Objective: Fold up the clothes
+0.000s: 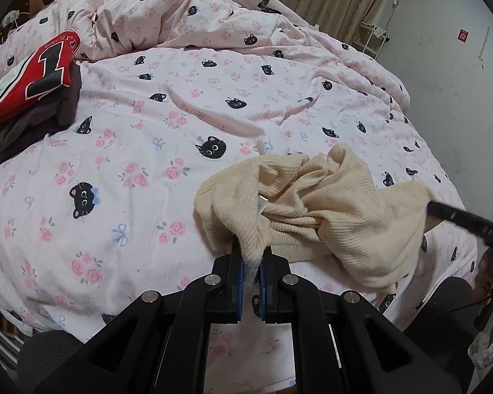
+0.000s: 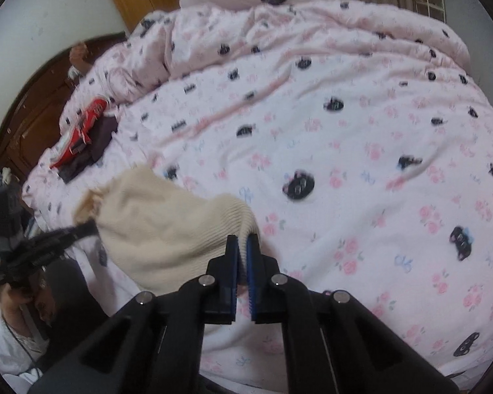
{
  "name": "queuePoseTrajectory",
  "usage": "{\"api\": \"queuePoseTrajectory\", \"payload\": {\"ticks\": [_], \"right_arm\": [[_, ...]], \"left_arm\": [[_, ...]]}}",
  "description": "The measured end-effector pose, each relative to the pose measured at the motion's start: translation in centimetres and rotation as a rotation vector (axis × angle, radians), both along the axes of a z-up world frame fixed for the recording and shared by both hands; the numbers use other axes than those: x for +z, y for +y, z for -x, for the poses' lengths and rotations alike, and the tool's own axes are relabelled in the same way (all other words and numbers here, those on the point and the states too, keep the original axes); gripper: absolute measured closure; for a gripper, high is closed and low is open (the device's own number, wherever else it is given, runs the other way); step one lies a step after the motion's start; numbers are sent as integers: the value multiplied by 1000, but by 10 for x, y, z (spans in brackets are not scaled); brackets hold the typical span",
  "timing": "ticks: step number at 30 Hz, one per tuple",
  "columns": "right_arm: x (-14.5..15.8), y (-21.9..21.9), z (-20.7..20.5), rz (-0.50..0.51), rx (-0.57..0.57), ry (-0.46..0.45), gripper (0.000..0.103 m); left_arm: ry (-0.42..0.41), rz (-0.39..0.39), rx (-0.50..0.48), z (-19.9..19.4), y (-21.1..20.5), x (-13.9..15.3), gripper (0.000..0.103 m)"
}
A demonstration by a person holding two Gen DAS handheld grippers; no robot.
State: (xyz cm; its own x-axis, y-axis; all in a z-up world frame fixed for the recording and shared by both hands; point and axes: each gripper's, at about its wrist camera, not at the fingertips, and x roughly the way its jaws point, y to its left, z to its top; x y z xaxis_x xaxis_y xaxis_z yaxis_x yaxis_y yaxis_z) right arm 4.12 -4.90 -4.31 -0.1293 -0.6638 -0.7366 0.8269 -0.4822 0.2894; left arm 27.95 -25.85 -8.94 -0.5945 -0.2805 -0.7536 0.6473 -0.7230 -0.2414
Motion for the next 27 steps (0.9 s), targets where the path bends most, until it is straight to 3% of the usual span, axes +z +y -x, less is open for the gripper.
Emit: {"api": "queuePoseTrajectory", "payload": {"ticks": [7,16,22,25,27], "right_arm": [[61,28,14,150,-73,52,99],[92,60,31,218,-192,124,102],[76,63,45,172,-206,84,102],[54,53,43,113,-173,47,94],[38,47,39,78,-149,25,79]], "left_arm": [[14,7,19,-2,-5,5,97],[17,14,36,-5,-9,8,97],[16,17,39,-4,-9,9,97],[13,18,40,-3,-10,9,97],[12,20,40,-2,-9,9,97]]}}
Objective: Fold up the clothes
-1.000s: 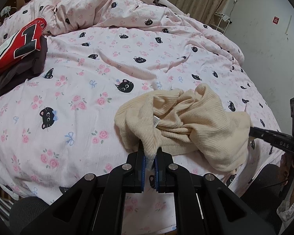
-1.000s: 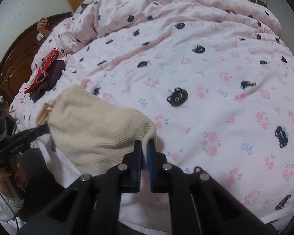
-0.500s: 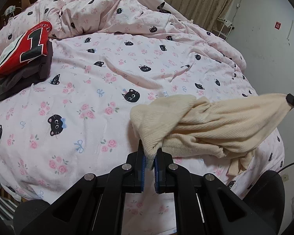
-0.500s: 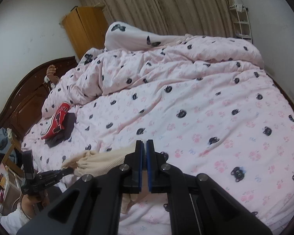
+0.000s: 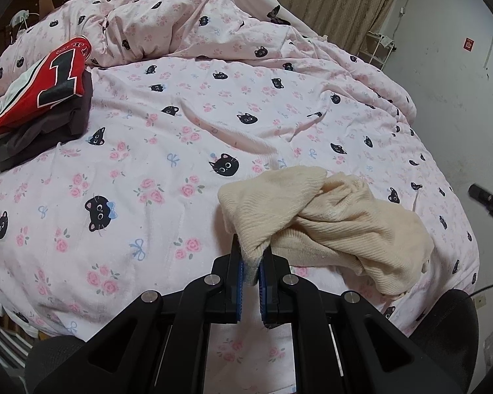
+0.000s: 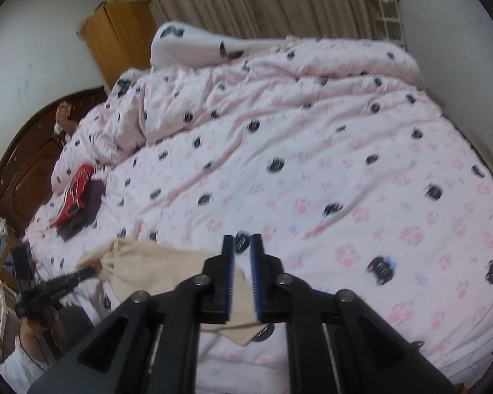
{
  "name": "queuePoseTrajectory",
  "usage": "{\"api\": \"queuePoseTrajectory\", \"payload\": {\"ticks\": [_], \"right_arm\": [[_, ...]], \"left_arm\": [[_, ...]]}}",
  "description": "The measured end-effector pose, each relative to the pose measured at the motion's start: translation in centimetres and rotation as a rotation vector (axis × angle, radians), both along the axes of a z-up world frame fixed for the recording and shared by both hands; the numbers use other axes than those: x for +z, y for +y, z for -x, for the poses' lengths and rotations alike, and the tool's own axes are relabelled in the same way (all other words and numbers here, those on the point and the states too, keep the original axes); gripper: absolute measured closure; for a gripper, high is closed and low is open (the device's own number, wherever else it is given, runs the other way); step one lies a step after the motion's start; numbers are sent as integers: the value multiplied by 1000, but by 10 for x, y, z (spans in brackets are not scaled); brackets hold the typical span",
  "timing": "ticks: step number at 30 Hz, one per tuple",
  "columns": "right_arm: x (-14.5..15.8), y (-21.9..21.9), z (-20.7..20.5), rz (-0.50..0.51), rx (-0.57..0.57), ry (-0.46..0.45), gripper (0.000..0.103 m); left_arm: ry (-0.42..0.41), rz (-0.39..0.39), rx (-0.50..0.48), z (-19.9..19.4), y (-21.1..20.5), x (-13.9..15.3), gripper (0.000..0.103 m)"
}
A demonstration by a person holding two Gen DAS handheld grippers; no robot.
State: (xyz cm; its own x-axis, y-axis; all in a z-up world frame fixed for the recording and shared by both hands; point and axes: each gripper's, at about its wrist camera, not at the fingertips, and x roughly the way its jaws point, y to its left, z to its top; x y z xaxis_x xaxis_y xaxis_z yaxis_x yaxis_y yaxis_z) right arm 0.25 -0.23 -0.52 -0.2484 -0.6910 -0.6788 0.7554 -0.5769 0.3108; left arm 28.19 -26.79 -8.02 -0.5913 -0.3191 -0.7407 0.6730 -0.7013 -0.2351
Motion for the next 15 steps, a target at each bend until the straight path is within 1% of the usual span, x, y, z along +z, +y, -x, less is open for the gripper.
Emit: {"api": "queuePoseTrajectory", "payload": {"ticks": [1,2,3,7,11,12,13,14,15], "right_arm": [[-9,-4,-2,-20,9,-8,74],[-18,-8,-4,-40,17,-17,67],[-26,-12,-6,-61,26,-25,63],[-62,-27,-9,-138,48,-76,61],[-87,-36,-10,-182,70,-130,61],[-91,-39,-13,-188,84,-136,64],[-93,-41,-16,-194,98,-137,70],[-93,-43,-18,-199,111,-133,90],[-91,-44,-21,-195,125,-132,98]], "left_arm": [[0,1,0,0,0,0,97],[-1,2,0,-1,0,1,97],[-1,4,1,-1,0,1,97],[3,11,11,-4,-4,5,97],[8,19,21,-9,-8,9,97],[10,21,24,-10,-9,11,97],[11,26,27,-11,-11,13,97],[12,31,30,-11,-12,15,97],[13,44,32,-12,-13,19,97]]}}
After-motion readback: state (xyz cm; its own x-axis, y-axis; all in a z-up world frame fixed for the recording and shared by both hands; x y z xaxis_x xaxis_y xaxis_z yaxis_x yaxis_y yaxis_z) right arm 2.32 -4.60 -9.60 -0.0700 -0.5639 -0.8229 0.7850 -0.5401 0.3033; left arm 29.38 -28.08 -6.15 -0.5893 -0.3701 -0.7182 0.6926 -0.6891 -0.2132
